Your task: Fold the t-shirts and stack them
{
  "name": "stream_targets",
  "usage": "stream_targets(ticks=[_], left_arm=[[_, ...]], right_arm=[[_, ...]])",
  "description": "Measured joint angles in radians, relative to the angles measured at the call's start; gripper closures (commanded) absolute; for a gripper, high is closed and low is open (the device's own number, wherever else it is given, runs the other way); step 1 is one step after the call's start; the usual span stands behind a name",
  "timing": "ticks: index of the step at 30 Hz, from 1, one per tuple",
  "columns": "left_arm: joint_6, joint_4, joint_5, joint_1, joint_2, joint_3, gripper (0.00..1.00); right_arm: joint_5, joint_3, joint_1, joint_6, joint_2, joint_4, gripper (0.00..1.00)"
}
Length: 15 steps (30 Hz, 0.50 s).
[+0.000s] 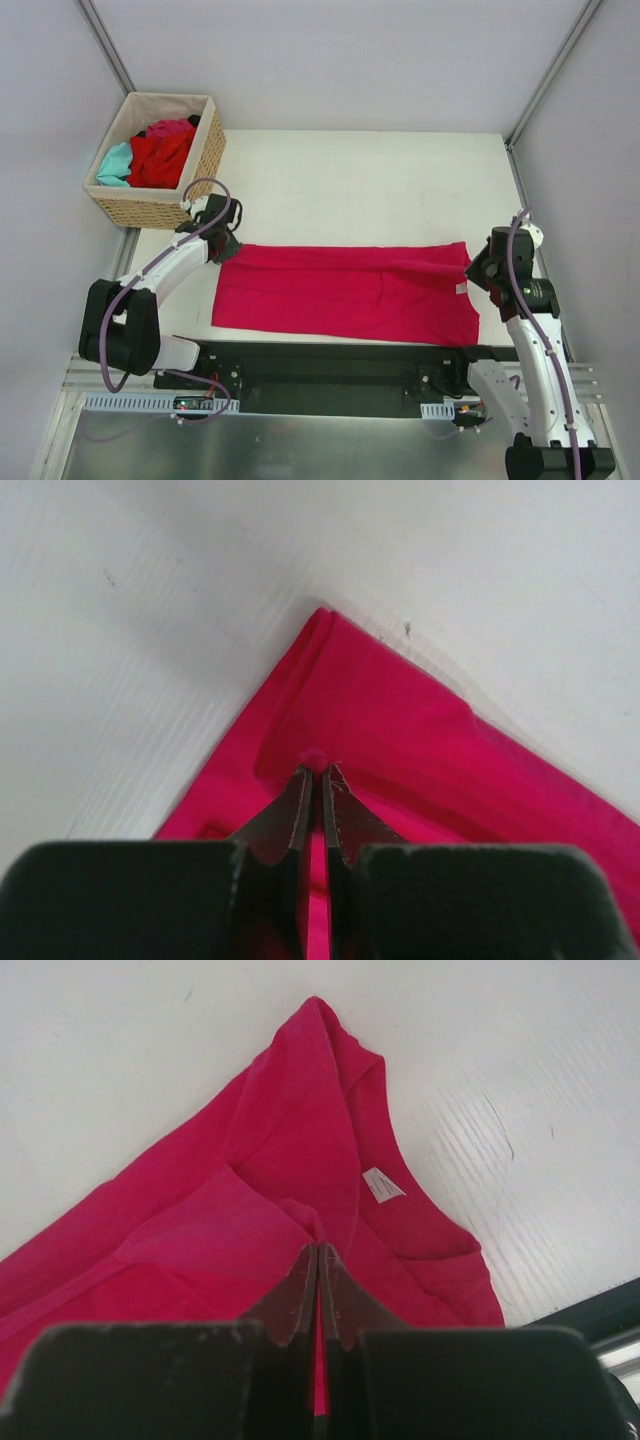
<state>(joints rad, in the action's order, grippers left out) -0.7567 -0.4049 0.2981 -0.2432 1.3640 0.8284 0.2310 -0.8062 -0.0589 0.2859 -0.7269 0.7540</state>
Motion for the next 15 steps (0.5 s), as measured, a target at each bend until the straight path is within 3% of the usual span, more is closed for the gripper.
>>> stream_targets(ticks=[15], left_arm=[[-0.014, 0.003, 0.018, 0.0, -0.097, -0.106, 1.0]], right_arm=[[0.008, 0.082, -0.001, 0.0, 0.1, 0.074, 0.99]])
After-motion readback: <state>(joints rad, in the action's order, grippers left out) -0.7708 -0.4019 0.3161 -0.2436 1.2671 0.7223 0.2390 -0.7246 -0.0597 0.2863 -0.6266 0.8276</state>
